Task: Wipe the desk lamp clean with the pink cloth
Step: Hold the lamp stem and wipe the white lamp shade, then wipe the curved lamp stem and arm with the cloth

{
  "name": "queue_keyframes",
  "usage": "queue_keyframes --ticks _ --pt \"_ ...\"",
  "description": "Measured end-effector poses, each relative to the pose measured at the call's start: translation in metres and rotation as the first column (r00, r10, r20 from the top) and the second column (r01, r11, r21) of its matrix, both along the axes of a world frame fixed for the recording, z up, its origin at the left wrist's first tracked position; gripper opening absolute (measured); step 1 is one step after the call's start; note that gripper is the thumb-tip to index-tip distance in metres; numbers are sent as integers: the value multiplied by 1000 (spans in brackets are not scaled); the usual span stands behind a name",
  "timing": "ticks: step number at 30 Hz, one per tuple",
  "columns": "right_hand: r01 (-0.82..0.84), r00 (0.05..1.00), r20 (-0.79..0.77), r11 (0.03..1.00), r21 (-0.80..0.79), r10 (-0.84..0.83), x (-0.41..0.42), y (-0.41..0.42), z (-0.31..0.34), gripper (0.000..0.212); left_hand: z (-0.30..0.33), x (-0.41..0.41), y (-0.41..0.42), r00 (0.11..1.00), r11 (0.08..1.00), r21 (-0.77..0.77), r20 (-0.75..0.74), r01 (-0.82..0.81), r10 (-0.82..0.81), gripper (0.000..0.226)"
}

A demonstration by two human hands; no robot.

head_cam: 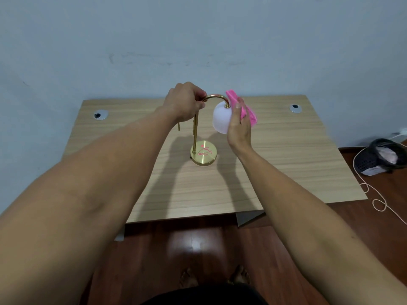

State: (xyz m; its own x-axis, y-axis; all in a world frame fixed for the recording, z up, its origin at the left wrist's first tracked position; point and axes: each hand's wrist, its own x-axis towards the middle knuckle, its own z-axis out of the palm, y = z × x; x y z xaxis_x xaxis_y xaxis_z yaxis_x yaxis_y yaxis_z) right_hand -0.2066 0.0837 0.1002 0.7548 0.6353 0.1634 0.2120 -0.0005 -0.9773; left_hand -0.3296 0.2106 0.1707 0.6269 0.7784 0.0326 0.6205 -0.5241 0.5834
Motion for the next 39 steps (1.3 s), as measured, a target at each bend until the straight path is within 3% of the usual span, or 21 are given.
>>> queue_keyframes --ticks 5,8,10,13,17,21,24,26,29,31,32,33,37,39 --pt "84 921 -345 956 -281 -183 19 -5 -4 47 2 -1 -1 1000 1000 -4 -4 -3 3 16" --pt "136 834 -485 950 -280 -263 32 -7 0 42 5 -1 3 1000 999 -37 20 0 1 18" --pt "189 820 -494 951 -244 -290 35 -4 10 40 5 -4 6 999 996 -87 46 3 1 40" --pt "207 854 -455 967 -151 -254 30 2 33 42 -2 -21 14 998 992 -125 59 -22 30 96" --pt "127 924 -365 992 18 -112 16 15 55 54 -28 -51 24 982 959 -259 117 -117 151 119" --pt "53 967 -246 998 -44 -62 -8 30 57 61 -57 -66 19 960 898 -391 102 -202 260 97" --pt "27 999 50 986 -163 -19 -24 39 48 63 -78 -63 19 943 842 -509 155 -180 295 65" --pt "-7 960 264 953 -302 91 -36 39 42 61 -85 -58 17 927 823 -550 215 -144 306 36" --pt "-3 798 545 907 -422 257 -43 34 29 54 -90 -52 15 891 827 -542 289 -150 351 11" --pt "45 570 741 888 -458 354 -36 28 19 56 -90 -51 13 885 836 -524 295 -166 361 7" --pt "62 489 788 887 -458 374 -31 25 16 58 -90 -50 12 888 841 -514 290 -171 358 7" --pt "66 474 803 895 -441 361 -27 24 14 59 -92 -50 13 892 846 -505 286 -172 352 8" --pt "63 802 577 939 -339 155 -31 28 19 64 -95 -49 17 900 854 -484 259 -193 350 10" --pt "95 807 575 932 -349 133 -36 31 17 66 -96 -49 17 893 846 -490 258 -209 370 10"
